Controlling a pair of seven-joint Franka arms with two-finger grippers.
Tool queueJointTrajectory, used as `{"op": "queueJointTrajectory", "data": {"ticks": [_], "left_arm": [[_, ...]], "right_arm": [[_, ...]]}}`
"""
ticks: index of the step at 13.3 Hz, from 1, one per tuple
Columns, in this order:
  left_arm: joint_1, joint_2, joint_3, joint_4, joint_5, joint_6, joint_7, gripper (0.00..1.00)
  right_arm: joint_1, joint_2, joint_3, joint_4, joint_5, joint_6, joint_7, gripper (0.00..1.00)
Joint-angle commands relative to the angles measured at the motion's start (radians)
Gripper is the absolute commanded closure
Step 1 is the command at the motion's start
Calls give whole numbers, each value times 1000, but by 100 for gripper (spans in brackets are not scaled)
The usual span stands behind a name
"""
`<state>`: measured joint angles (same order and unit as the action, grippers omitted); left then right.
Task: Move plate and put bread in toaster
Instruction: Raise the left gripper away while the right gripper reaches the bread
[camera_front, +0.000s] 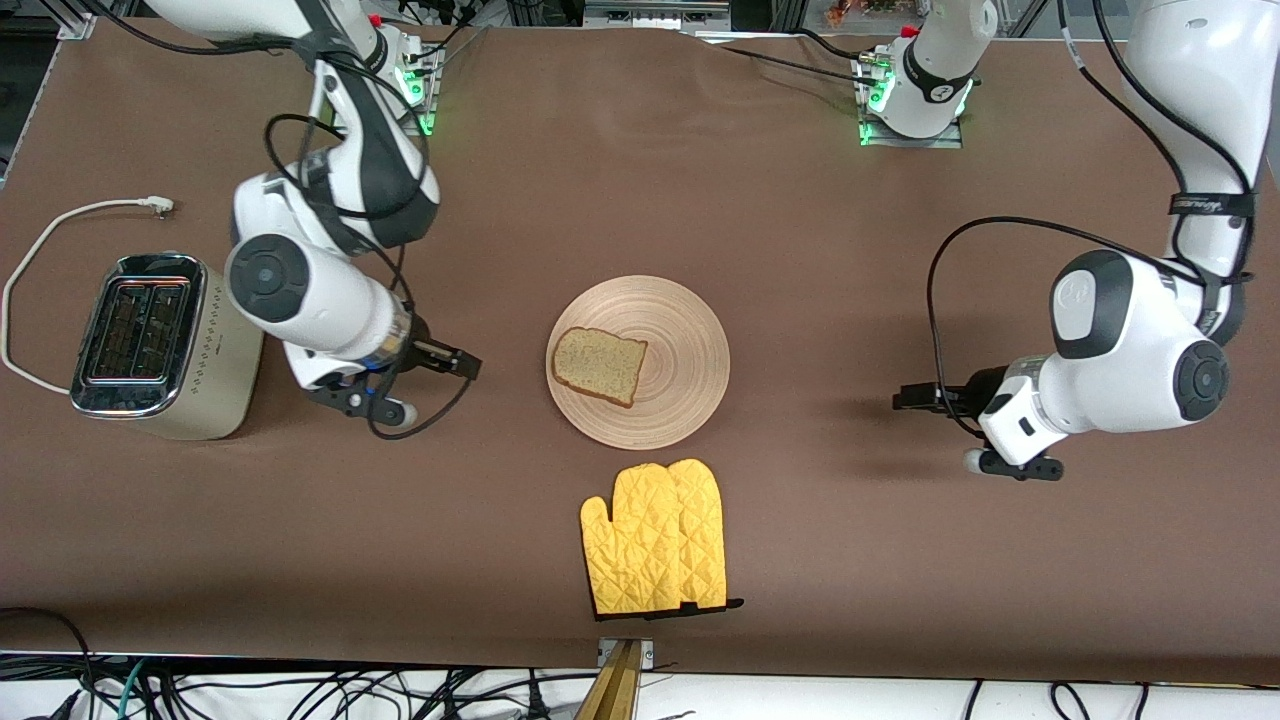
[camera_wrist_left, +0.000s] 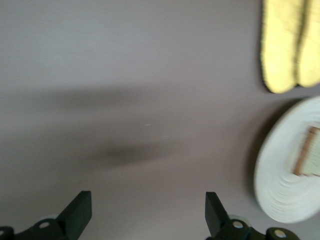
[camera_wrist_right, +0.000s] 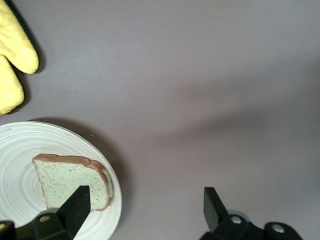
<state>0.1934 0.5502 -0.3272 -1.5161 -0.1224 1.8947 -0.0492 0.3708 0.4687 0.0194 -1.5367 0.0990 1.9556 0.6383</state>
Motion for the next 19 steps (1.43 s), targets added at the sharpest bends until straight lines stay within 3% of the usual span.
{"op": "queueJointTrajectory", "data": {"ticks": [1,2,5,7,10,12,14,19], "left_arm": [[0,-64,-1,77,146,-123,-145,0],[-5,-120,2,64,233,-137,-138,0],[-35,-284,52,28,260,-212,-136,0],[-116,-393,161,7,236,-299,-133,0],[-149,-487,184,4,150,-313,-133,0],[-222,-493,268,-13,152,-351,-130,0],[-246,-493,283,-15,180,-416,-86,0],[-230,-490,278,-1,196,-417,-67,0]], "right_arm": [[31,59,-6,12,-5,92,20,0],[46,83,-7,13,-5,136,20,0],[78,128,-7,13,-4,232,20,0],[97,157,-7,15,-4,278,38,0],[118,192,-7,43,-34,290,35,0],[152,214,-7,49,-51,296,37,0],[164,237,-7,49,-53,319,37,0],[200,268,-9,47,-58,338,31,0]]}}
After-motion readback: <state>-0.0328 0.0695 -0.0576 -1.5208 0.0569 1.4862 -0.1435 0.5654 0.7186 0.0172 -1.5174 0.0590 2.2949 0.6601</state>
